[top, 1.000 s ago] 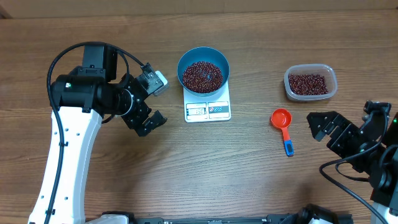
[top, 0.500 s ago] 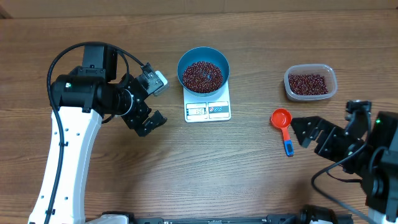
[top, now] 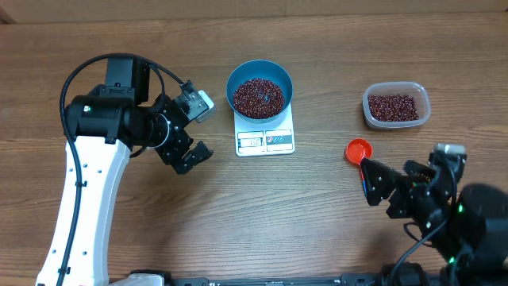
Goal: Scoop item into bowl and weigh 150g on scale
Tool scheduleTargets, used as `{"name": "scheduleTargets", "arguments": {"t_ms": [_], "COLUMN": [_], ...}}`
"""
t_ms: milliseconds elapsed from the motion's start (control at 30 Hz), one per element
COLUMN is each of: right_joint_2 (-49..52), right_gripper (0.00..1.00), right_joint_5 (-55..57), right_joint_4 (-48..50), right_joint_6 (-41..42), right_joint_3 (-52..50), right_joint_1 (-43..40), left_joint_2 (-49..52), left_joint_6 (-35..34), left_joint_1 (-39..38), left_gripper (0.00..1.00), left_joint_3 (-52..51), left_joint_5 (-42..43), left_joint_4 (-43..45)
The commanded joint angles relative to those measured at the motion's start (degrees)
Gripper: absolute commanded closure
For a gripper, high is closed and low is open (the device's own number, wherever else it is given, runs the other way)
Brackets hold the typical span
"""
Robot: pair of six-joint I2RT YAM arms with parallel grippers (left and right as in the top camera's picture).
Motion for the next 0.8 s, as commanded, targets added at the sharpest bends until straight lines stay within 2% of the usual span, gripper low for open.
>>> {"name": "scheduleTargets", "arguments": {"t_ms": [0, 567, 767], "right_joint_2": [-5.2, -29.2, -29.7], "right_gripper": [0.00, 0.00, 0.00], "right_joint_5": [5.2, 11.0, 11.0], "right_joint_4": [4.0, 36.4, 50.4], "right_joint_6": [1.1, 0.4, 0.5], "right_joint_3": [-4.8, -36.1, -45.6], "right_joint_1": [0.3, 0.1, -0.3], "left_joint_2": [-0.7, -0.7, -0.7], "left_joint_6": [-0.4, -0.4, -0.4], "left_joint_1": [0.2, 0.2, 0.2], "left_gripper": [0.00, 0.00, 0.00], "left_joint_3": [1.0, 1.0, 1.0], "left_joint_5": [0.3, 0.3, 0.3], "left_joint_4": [0.0, 0.0, 0.0]}}
